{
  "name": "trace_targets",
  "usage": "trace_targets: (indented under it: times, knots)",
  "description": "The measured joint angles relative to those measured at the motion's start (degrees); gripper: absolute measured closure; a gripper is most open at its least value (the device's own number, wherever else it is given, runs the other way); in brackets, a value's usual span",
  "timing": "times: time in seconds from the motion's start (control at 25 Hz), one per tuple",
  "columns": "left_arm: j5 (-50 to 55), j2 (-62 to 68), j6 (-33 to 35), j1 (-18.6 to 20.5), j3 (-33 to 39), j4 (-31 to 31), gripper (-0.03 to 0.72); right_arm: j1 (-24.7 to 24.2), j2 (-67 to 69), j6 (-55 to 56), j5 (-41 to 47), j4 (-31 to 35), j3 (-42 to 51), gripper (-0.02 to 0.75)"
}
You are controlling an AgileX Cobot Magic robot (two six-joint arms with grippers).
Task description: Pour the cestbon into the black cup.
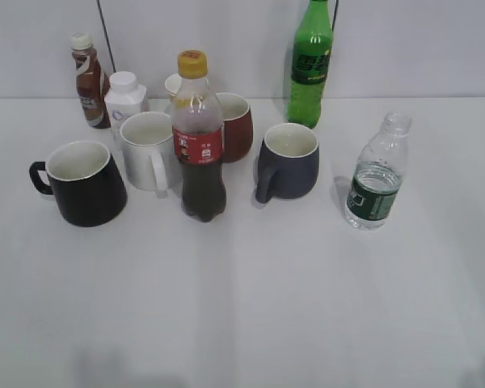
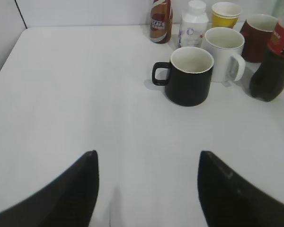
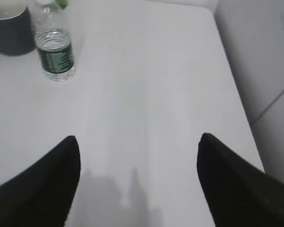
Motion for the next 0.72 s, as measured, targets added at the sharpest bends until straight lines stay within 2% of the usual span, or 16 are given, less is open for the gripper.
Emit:
trace_targets:
  times: [0.72]
  knots:
    - [0.01,0.0,0.0,0.43,0.0,0.01,0.19,-0.82,-0.17,0.06,0.0,-0.43,0.04,0.147]
